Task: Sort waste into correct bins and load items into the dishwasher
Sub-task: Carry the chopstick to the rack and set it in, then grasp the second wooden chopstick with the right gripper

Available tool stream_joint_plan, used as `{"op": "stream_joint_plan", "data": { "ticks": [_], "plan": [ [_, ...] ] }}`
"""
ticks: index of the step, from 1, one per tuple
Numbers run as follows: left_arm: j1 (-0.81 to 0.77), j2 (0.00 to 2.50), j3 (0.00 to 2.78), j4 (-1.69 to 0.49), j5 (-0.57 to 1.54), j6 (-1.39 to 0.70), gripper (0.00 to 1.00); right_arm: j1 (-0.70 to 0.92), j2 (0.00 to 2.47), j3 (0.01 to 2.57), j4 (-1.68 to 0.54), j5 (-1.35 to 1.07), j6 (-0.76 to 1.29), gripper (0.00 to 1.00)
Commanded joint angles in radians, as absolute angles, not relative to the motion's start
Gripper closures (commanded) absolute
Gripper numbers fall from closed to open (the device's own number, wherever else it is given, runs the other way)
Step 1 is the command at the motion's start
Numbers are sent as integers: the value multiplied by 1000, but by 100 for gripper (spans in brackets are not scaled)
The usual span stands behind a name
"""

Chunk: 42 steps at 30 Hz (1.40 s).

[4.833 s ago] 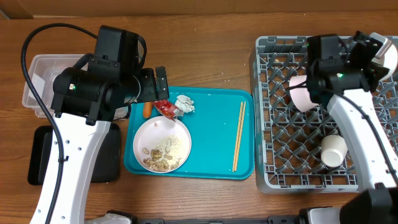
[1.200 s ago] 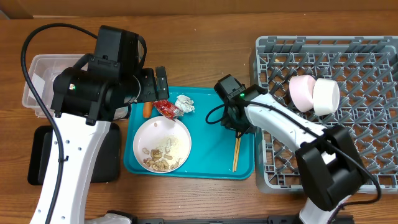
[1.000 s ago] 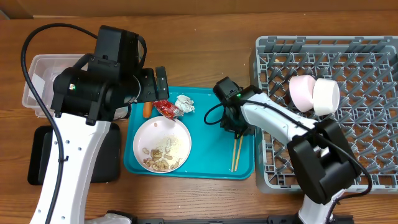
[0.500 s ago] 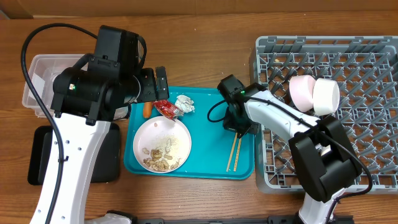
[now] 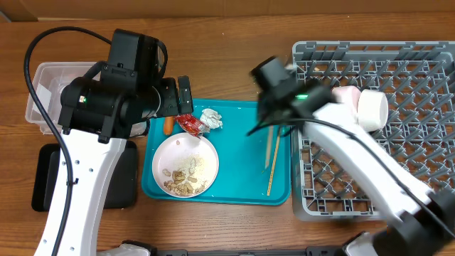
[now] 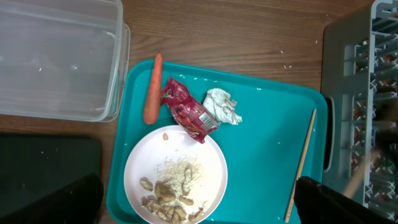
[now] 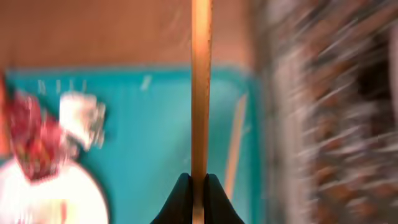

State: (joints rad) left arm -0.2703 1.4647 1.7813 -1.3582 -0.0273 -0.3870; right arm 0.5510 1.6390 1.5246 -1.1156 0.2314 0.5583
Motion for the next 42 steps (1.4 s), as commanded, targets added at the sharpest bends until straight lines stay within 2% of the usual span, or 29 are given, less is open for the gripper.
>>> {"op": "stream_joint_plan", "data": {
  "ticks": [1, 8, 12, 13, 15, 18, 24, 27, 30, 34, 38, 42],
  "plan": [
    [-268, 1472, 1796, -1357, -36, -397, 0, 467, 1597, 1539, -1122, 376, 404, 96],
    [-268, 1472, 1796, -1357, -36, -397, 0, 339, 1652, 1470, -1123, 358, 256, 96],
    [-268, 1472, 1796, -1357, -36, -397, 0, 318, 1697, 1442, -1092, 345, 190, 96],
    [-268, 1472, 1796, -1357, -36, -397, 0, 318, 1703, 1441, -1090, 334, 167, 94],
    [-268, 1472, 1796, -1357, -36, -397, 0, 327, 1710, 1441, -1090, 293, 148, 80],
    [-268, 1472, 1796, -1357, -36, -397, 0, 350, 1701, 1442, -1102, 290, 149, 70],
    [-268, 1472, 1796, -1357, -36, -397, 0, 407, 1627, 1463, -1135, 259, 261, 68],
    [-268, 1472, 1796, -1357, -36, -397, 0, 453, 1597, 1467, -1111, 86, 331, 68],
    [-268, 1472, 1796, -1357, -36, -397, 0, 500, 1607, 1452, -1089, 20, 403, 68],
    [-268, 1472, 1796, -1357, -36, -397, 0, 569, 1654, 1387, -1038, 56, 482, 68],
    [-268, 1472, 1796, -1357, -36, -397, 0, 625, 1752, 1316, -1019, 228, 625, 69],
    [-268, 1472, 1796, -1357, -36, -397, 0, 629, 1858, 1308, -1023, 324, 664, 68]
  ]
}}
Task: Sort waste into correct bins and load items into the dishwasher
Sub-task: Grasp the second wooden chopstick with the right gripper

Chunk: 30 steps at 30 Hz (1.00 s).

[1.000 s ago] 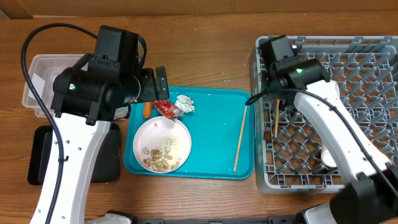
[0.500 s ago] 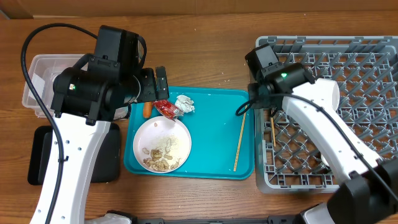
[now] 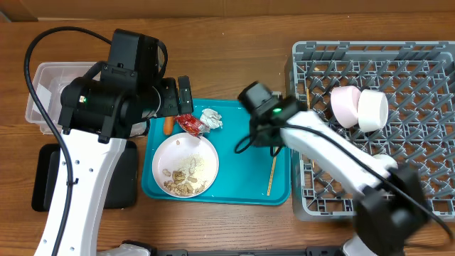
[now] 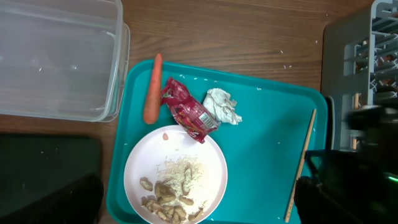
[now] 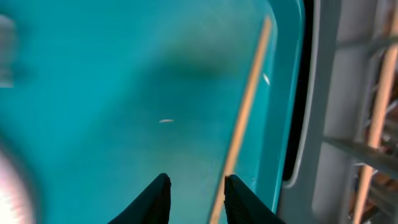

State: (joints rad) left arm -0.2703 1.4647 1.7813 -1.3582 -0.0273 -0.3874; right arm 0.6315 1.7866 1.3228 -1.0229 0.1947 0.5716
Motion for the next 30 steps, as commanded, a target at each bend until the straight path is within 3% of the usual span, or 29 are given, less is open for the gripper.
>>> {"op": "stream_joint_plan", "data": {
  "ticks": [1, 9, 12, 13, 14, 20, 25, 27, 30],
  "plan": [
    [-268, 1472, 1796, -1357, -36, -397, 0, 626, 1879, 1308, -1023, 335, 664, 68],
    [-268, 1472, 1796, -1357, -36, -397, 0, 614, 1979, 1308, -1002, 324, 662, 69],
    [-268, 1472, 1796, -1357, -36, -397, 0, 614, 1987, 1308, -968, 244, 599, 82],
    [-268, 1472, 1796, -1357, -36, -397, 0, 616, 1987, 1308, -949, 199, 544, 95],
    [-268, 1472, 1796, -1357, -36, -397, 0, 616, 1986, 1308, -947, 190, 542, 96],
    [-268, 1472, 1796, -1357, -36, -397, 0, 616, 1986, 1311, -963, 214, 543, 95],
    [-268, 1472, 1796, -1357, -36, -397, 0, 627, 1958, 1337, -1089, 466, 648, 88],
    [-268, 1472, 1796, -1357, -36, -397, 0, 627, 1945, 1337, -1106, 476, 651, 80],
    [-268, 1472, 1796, -1357, -36, -397, 0, 626, 1946, 1330, -1084, 390, 594, 77]
  ]
}}
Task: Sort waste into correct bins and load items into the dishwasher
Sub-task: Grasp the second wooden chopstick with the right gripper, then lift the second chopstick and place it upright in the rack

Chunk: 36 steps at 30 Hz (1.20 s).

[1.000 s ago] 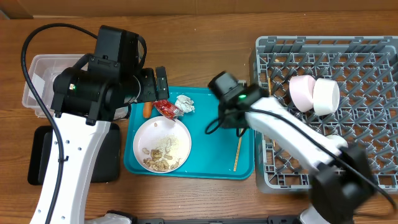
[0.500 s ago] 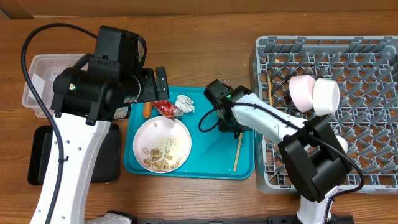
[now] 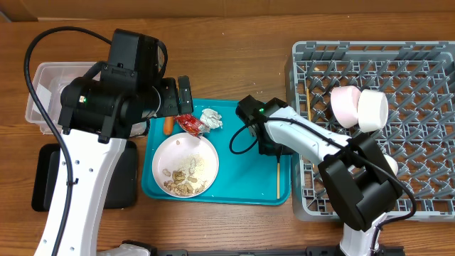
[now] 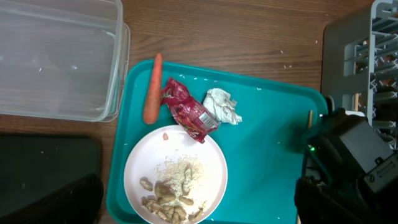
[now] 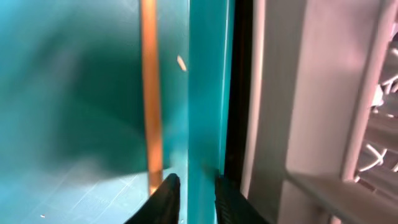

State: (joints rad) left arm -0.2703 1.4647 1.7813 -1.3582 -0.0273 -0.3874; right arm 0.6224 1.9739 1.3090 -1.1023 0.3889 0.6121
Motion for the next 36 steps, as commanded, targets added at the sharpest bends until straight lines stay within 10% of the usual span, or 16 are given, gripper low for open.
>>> {"op": "stream_joint_plan", "data": {
  "ticks": [1, 36],
  "plan": [
    [-268, 1472, 1796, -1357, -36, -397, 0, 626, 1947, 1322, -1065, 363, 581, 77],
    [-268, 1472, 1796, -1357, -36, -397, 0, 646, 1785, 1156, -895, 136, 381, 65]
  ]
}}
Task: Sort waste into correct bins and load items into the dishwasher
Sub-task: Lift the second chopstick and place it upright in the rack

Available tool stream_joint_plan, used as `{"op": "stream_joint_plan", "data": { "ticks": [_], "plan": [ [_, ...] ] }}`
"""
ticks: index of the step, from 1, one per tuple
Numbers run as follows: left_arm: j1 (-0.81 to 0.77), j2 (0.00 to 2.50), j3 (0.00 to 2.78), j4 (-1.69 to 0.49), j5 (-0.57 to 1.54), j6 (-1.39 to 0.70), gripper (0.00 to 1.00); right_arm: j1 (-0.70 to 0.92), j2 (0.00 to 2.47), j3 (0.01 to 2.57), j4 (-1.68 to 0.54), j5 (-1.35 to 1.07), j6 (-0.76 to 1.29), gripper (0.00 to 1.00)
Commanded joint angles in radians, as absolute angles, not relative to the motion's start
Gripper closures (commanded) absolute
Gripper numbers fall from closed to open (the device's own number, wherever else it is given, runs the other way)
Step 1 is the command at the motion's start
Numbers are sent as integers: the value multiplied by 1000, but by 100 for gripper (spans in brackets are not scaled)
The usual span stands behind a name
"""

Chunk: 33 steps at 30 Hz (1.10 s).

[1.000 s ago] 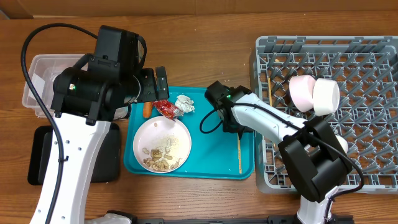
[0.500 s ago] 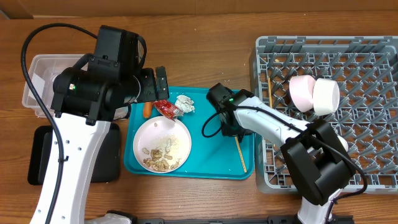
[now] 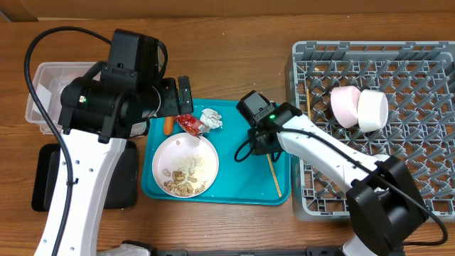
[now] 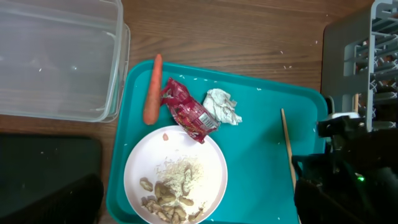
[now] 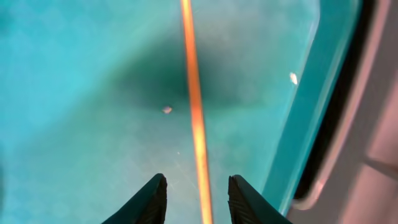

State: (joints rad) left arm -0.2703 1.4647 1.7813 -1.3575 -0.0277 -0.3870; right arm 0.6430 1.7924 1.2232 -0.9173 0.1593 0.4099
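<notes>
One wooden chopstick (image 5: 196, 124) lies on the teal tray (image 3: 242, 186) near its right rim; it also shows as the chopstick (image 3: 274, 178) from overhead and the chopstick (image 4: 287, 143) at the left wrist. My right gripper (image 5: 196, 180) hangs low over it, open, one finger on each side, nothing gripped. The right gripper (image 3: 259, 146) sits just left of the grey dish rack (image 3: 377, 171). My left gripper (image 3: 183, 96) hovers open above the tray's far left. On the tray lie a carrot (image 4: 152, 87), a red wrapper (image 4: 188, 114), a crumpled tissue (image 4: 222, 106) and a white plate (image 4: 175, 177) with food scraps.
A clear plastic bin (image 4: 56, 56) stands at the far left, a black bin (image 4: 37, 174) in front of it. A pink cup (image 3: 345, 103) and a white cup (image 3: 372, 108) lie in the dish rack. The right arm reaches across the tray's right rim.
The right gripper has moved left off the tray's right rim and opened wider. The chopstick, then left of both fingers, now lies between them with its far end shifted left. The left arm is unmoved.
The right gripper first held a chopstick above the tray's right side while a second lay on the tray. Then it was open and empty over that second one, with one stick standing in the rack. Then it stood at the tray's rim, and now straddles the chopstick.
</notes>
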Motion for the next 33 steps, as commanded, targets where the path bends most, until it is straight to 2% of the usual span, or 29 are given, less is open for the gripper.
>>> {"op": "stream_joint_plan", "data": {
  "ticks": [1, 5, 6, 7, 8, 14, 22, 27, 28, 30, 33],
  "plan": [
    [-268, 1472, 1796, -1357, -36, -397, 0, 646, 1785, 1132, -875, 136, 381, 65],
    [-268, 1472, 1796, -1357, -36, -397, 0, 644, 1785, 1061, -815, 129, 381, 67],
    [-268, 1472, 1796, -1357, -36, -397, 0, 644, 1785, 1059, -816, 129, 381, 73],
    [-268, 1472, 1796, -1357, -36, -397, 0, 644, 1785, 1060, -815, 129, 381, 92],
    [-268, 1472, 1796, -1357, -36, -397, 0, 644, 1785, 1060, -816, 129, 381, 96],
    [-268, 1472, 1796, -1357, -36, -397, 0, 645, 1762, 1094, -842, 130, 381, 96],
    [-268, 1472, 1796, -1357, -36, -397, 0, 644, 1597, 1304, -961, 141, 377, 96],
    [-268, 1472, 1796, -1357, -36, -397, 0, 638, 1539, 1342, -977, 140, 314, 96],
    [-268, 1472, 1796, -1357, -36, -397, 0, 638, 1548, 1340, -991, 141, 311, 95],
    [-268, 1472, 1796, -1357, -36, -397, 0, 638, 1571, 1316, -1018, 141, 294, 83],
    [-268, 1472, 1796, -1357, -36, -397, 0, 638, 1607, 1238, -1000, 141, 287, 74]
  ]
}}
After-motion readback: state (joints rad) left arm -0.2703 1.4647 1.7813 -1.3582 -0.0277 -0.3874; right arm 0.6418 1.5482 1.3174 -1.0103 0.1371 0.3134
